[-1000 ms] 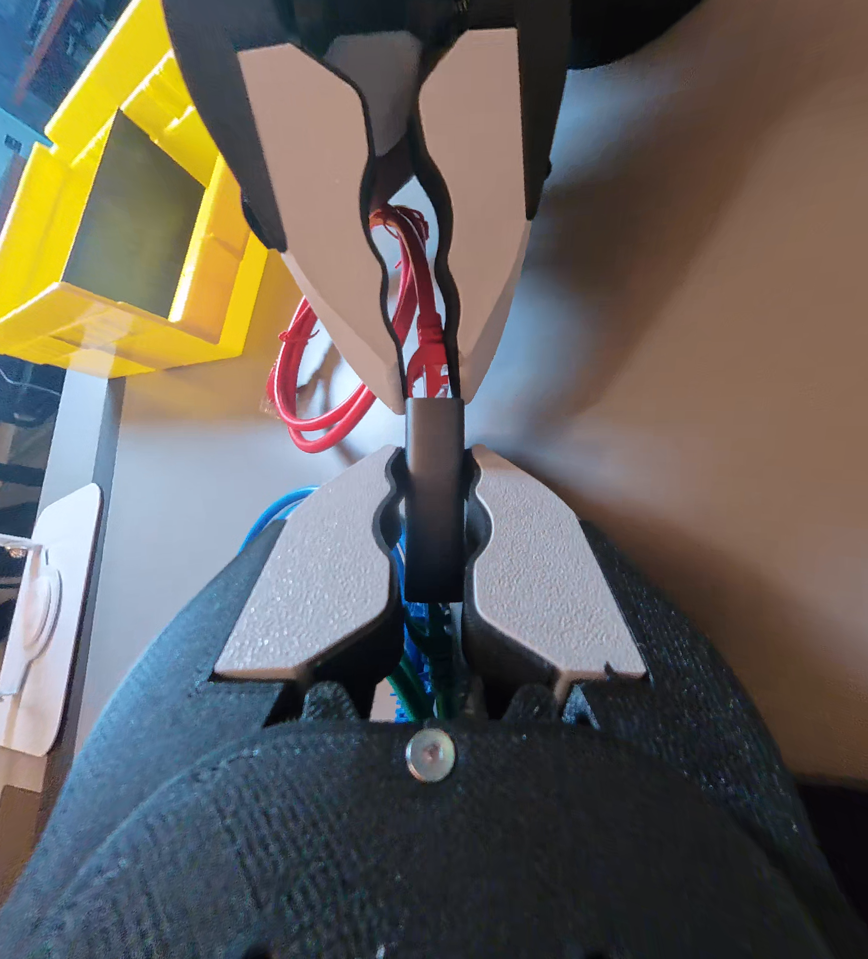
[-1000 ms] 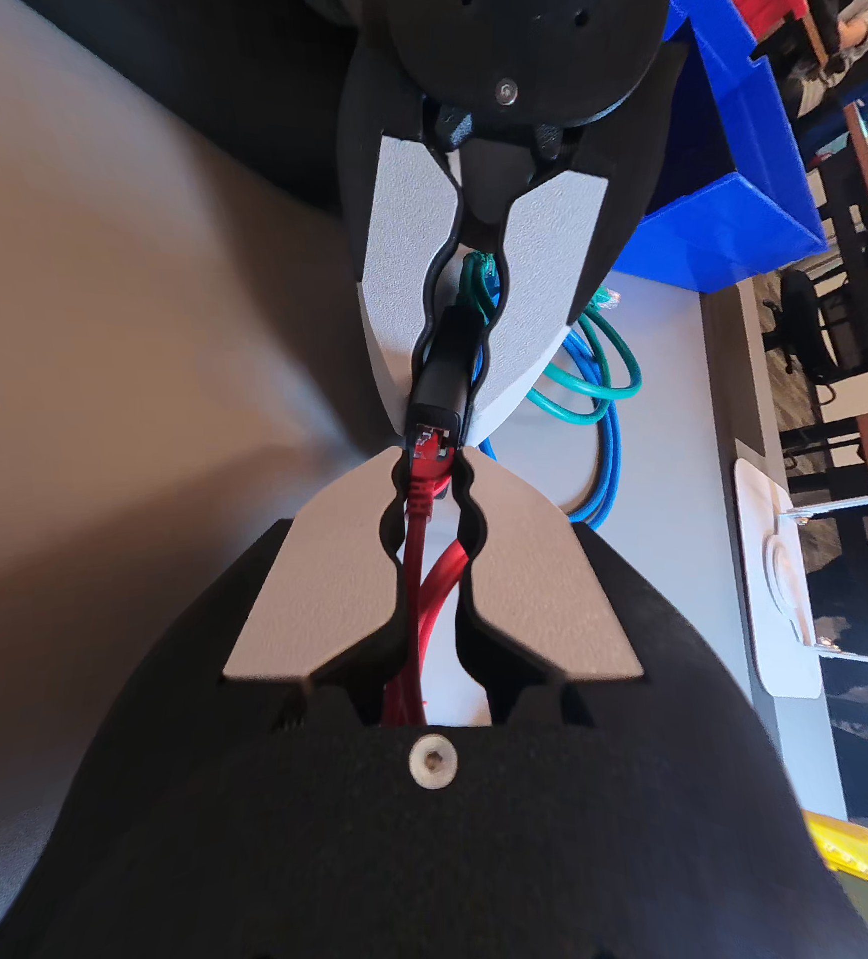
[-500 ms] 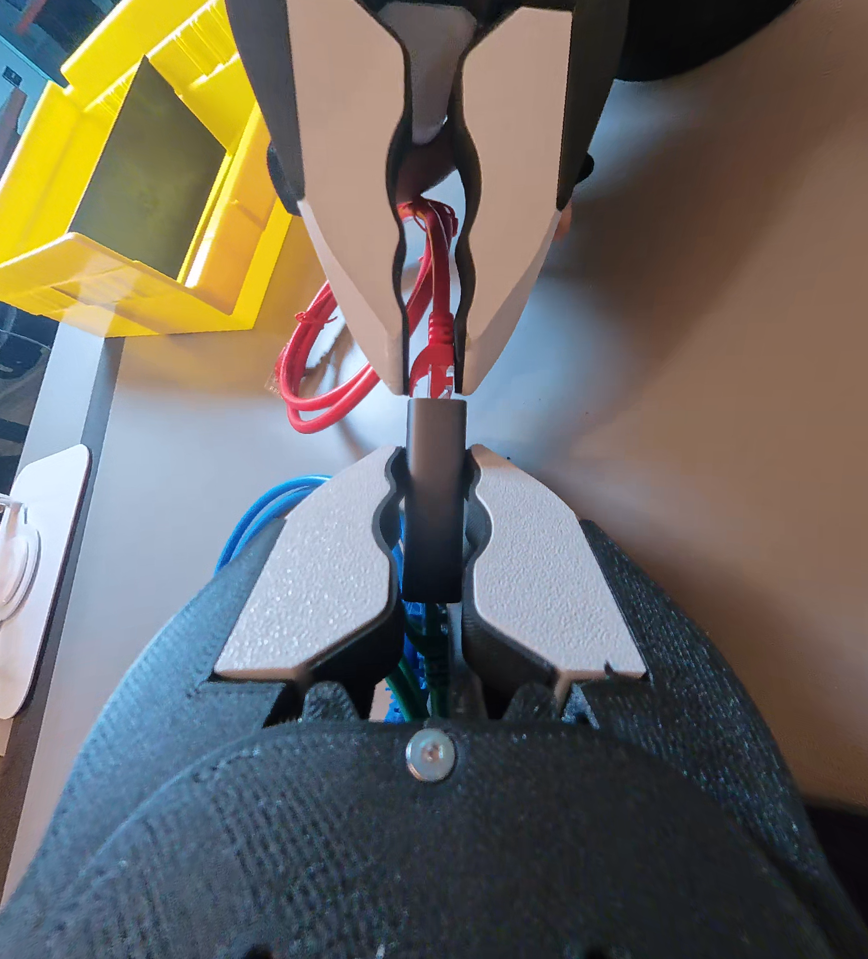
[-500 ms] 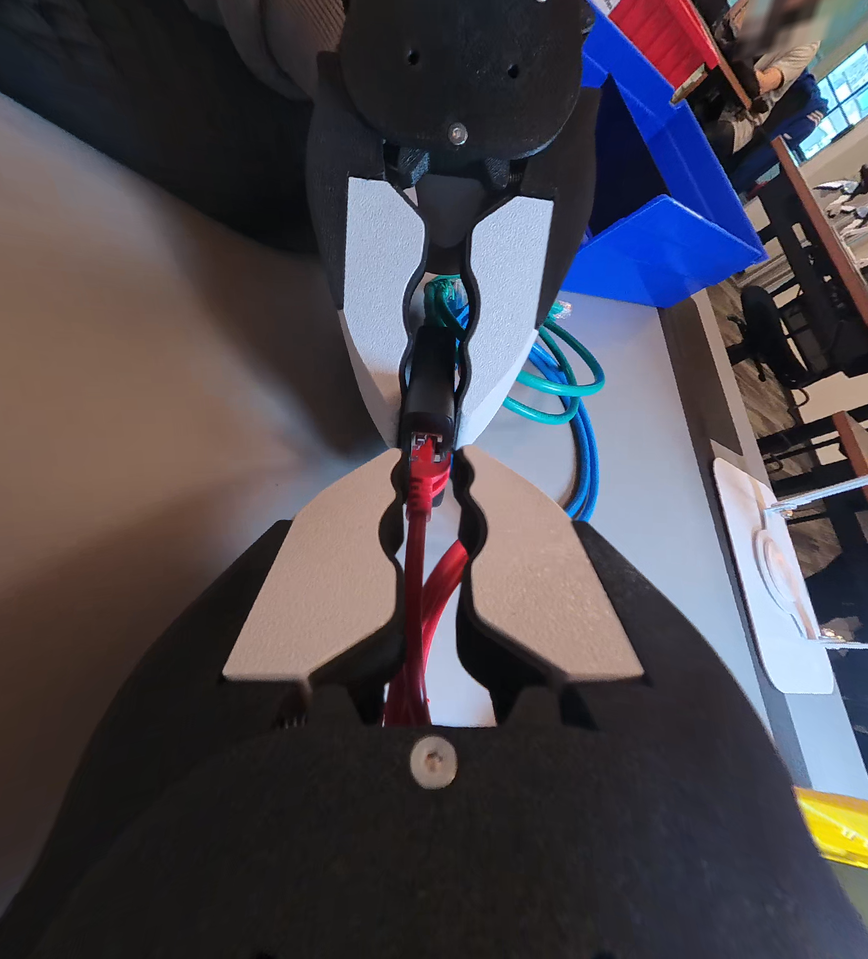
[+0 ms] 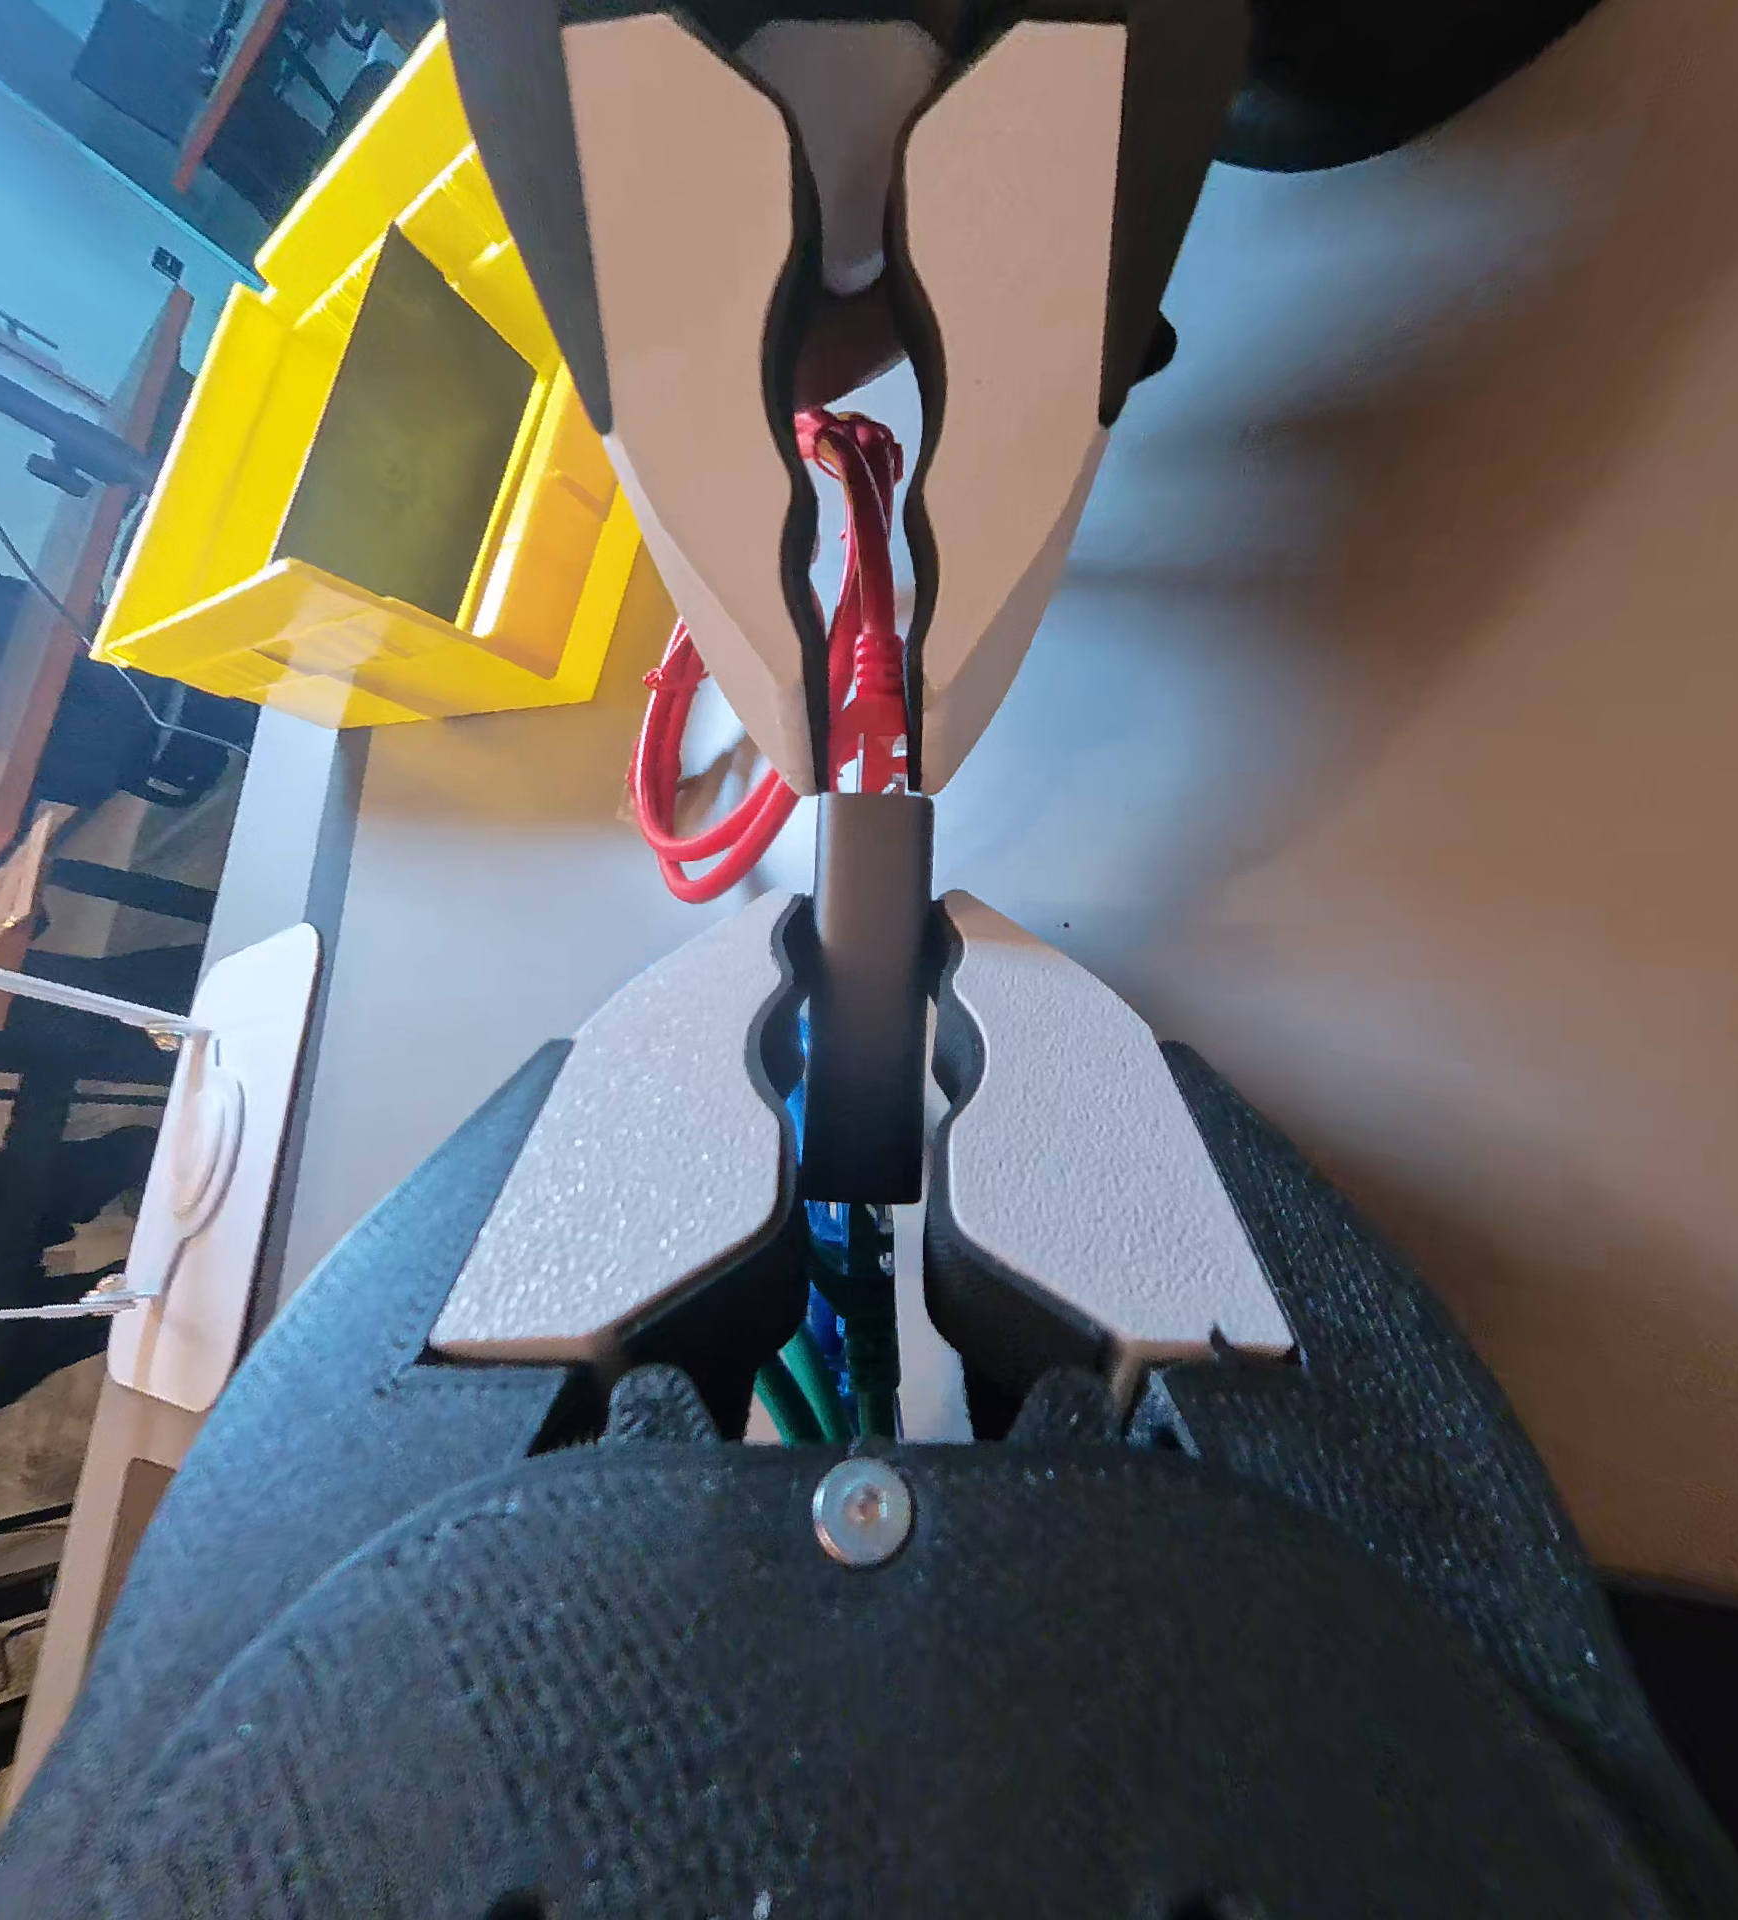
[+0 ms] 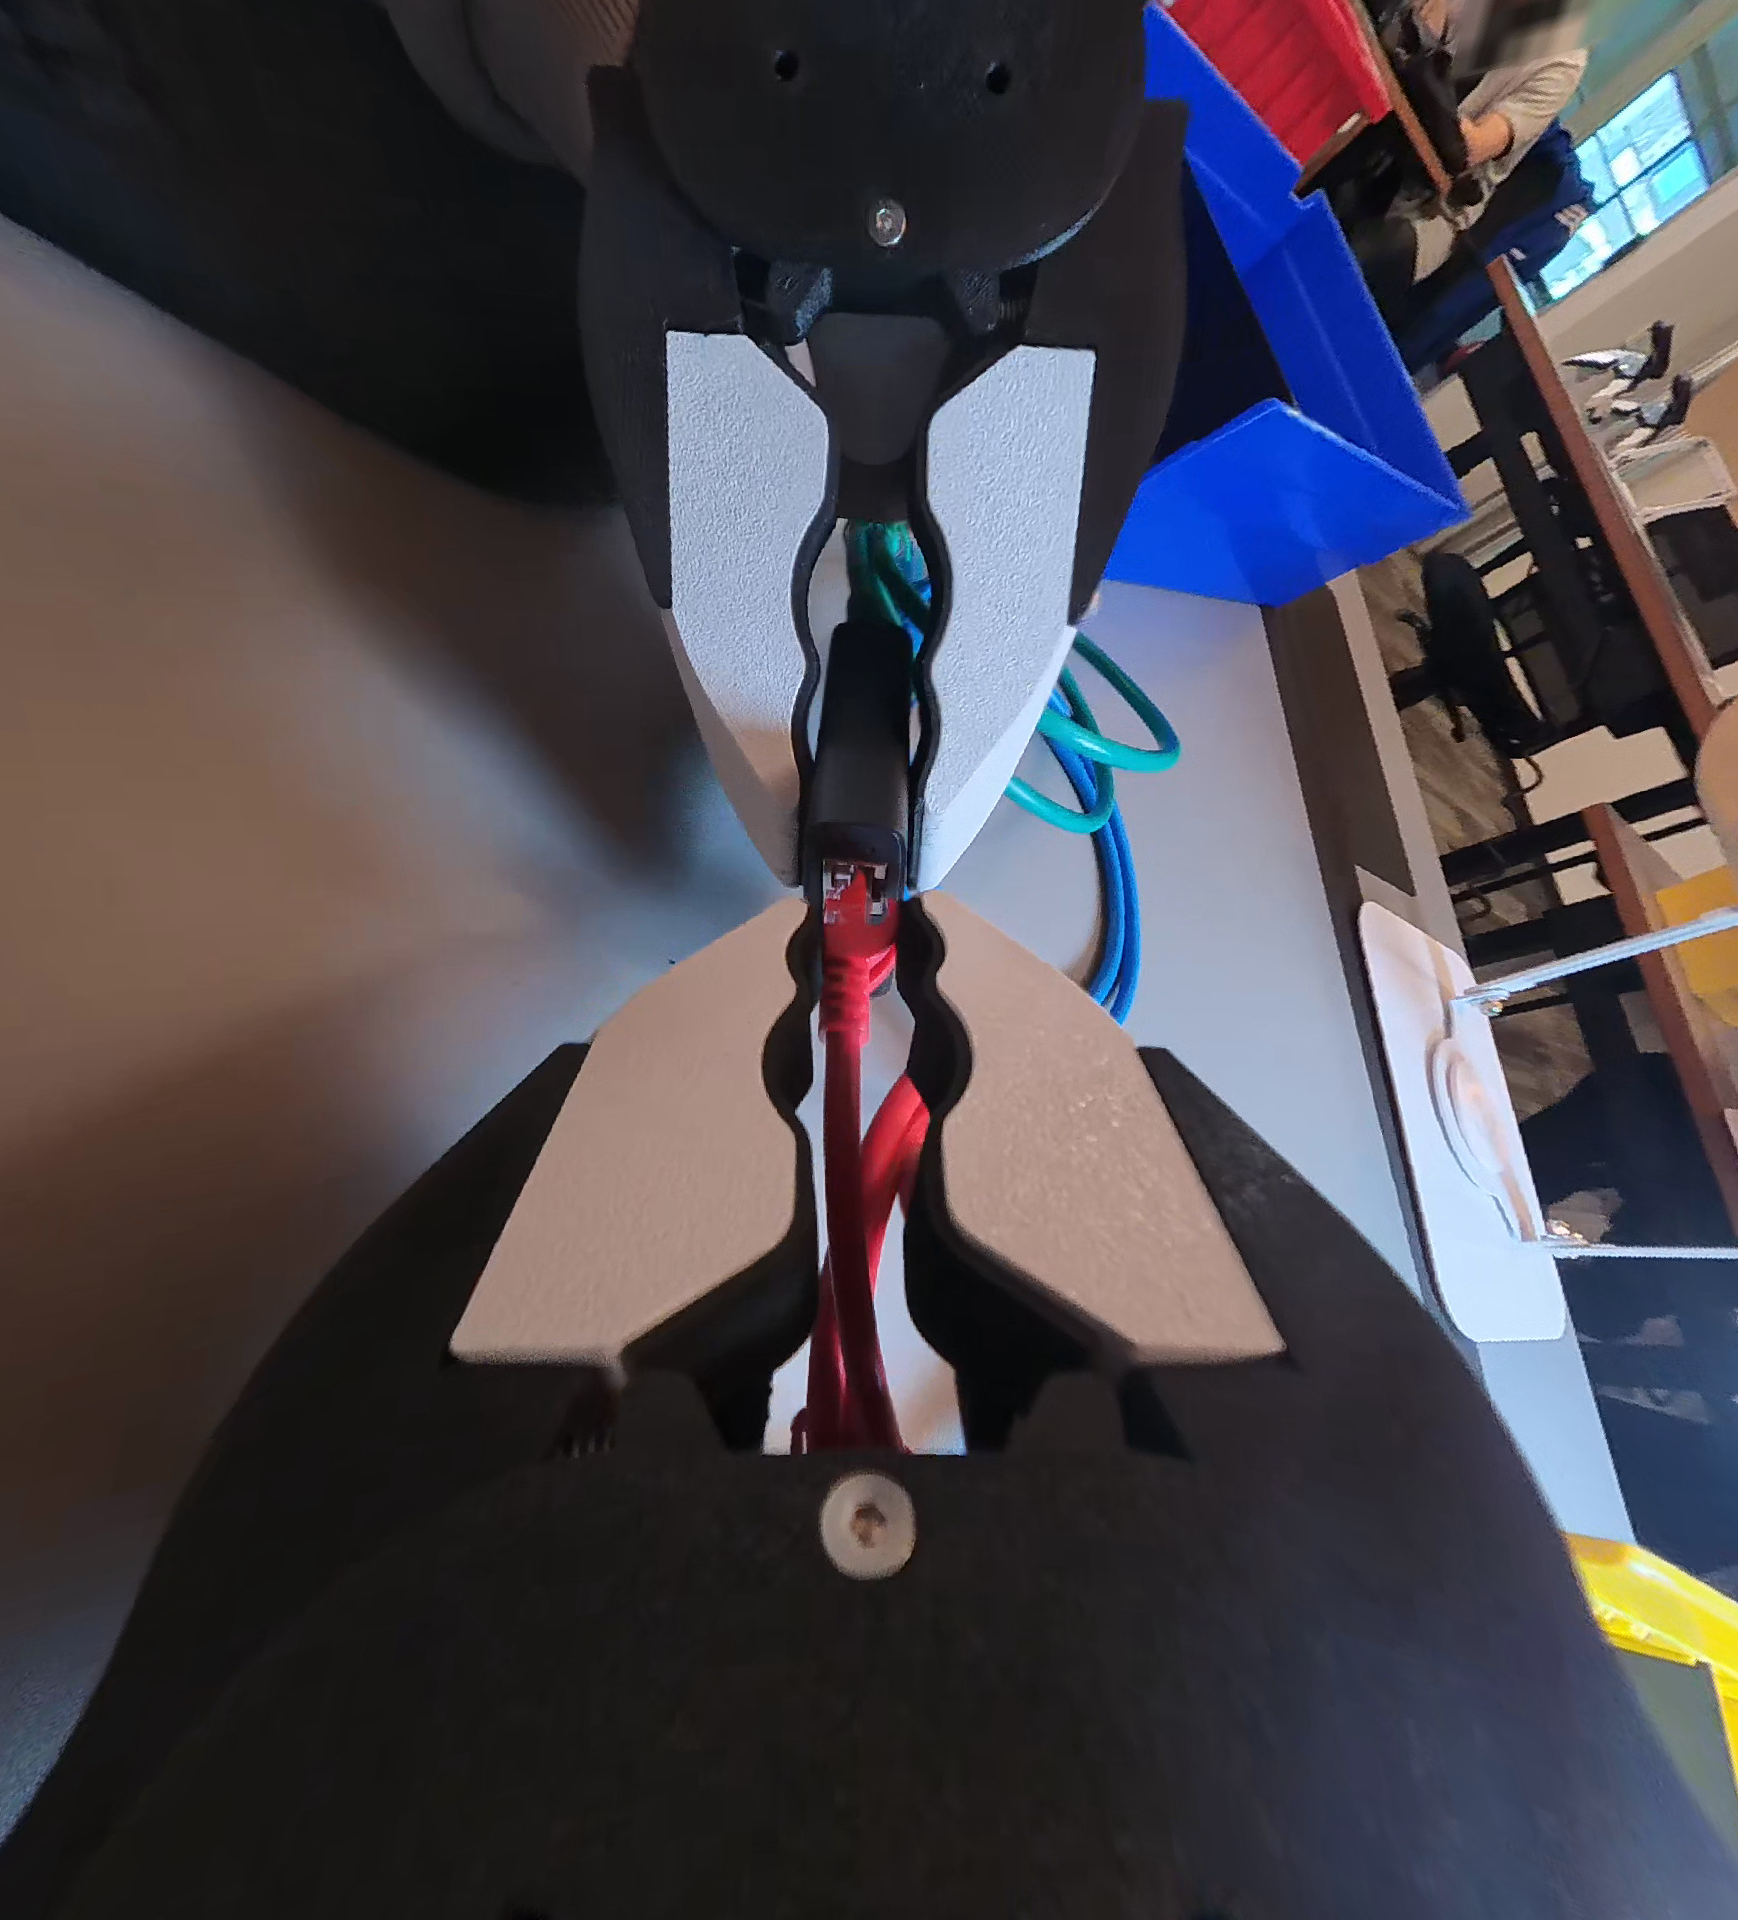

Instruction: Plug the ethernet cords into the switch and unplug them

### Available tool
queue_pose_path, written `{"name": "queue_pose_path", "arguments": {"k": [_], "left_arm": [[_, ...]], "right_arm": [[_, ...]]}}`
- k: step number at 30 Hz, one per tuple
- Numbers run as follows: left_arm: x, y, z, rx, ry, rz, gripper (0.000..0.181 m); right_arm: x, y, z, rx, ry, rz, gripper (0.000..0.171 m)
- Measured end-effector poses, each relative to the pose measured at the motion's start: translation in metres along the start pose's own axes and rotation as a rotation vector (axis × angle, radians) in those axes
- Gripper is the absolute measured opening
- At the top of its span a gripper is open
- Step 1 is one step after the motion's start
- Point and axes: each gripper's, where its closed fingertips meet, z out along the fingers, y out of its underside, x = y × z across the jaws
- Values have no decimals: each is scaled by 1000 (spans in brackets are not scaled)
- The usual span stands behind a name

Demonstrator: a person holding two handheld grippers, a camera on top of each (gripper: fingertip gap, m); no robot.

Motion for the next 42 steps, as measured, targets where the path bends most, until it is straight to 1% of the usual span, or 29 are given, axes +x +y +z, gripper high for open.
{"name": "queue_pose_path", "arguments": {"k": [1,4,11,13,16,17,18,19,20,22,24,27,30,34,36,38,40,42], "left_arm": [[-1,-1,-1,-5,-6,23,21],[-1,-5,-5,-6,-5,86,21],[12,-8,-6,-3,33,158,22],[14,-16,-6,33,50,143,22],[16,-24,-7,57,61,132,22],[9,-10,-6,-17,19,132,22],[-5,16,-9,-115,-42,134,22],[-13,30,-17,-110,-62,91,22],[-15,27,-26,-58,-56,39,22],[-19,8,-36,-4,-90,38,21],[-23,3,-38,-7,-118,32,21],[-27,6,-45,0,-149,17,21],[-23,6,-47,17,-165,11,21],[-20,9,-42,15,-197,35,21],[-19,11,-39,12,-200,34,21],[-20,13,-39,12,-205,31,21],[-20,13,-39,21,-211,22,21],[-22,12,-41,37,-219,11,21]], "right_arm": [[-1,-1,-1,2,-13,-3,14],[-3,-8,-3,38,-54,-12,13],[-19,-20,-7,15,-241,-57,13],[-20,-21,-15,4,-296,-45,13],[-20,-24,-25,-17,-327,-58,13],[-22,-24,-29,-26,-346,-59,12],[-34,-30,-40,7,-425,-34,12],[-36,-34,-46,24,-407,-25,12],[-27,-31,-49,18,-318,-55,12],[-7,-28,-63,34,-241,42,13],[16,-35,-80,73,-166,103,13],[59,-38,-106,105,-1,166,13],[100,-31,-128,105,142,249,13],[159,-16,-148,101,308,359,14],[188,-4,-154,93,394,364,14],[210,18,-155,25,477,325,14],[224,47,-151,-61,518,336,14],[231,85,-142,-176,558,356,14]]}}
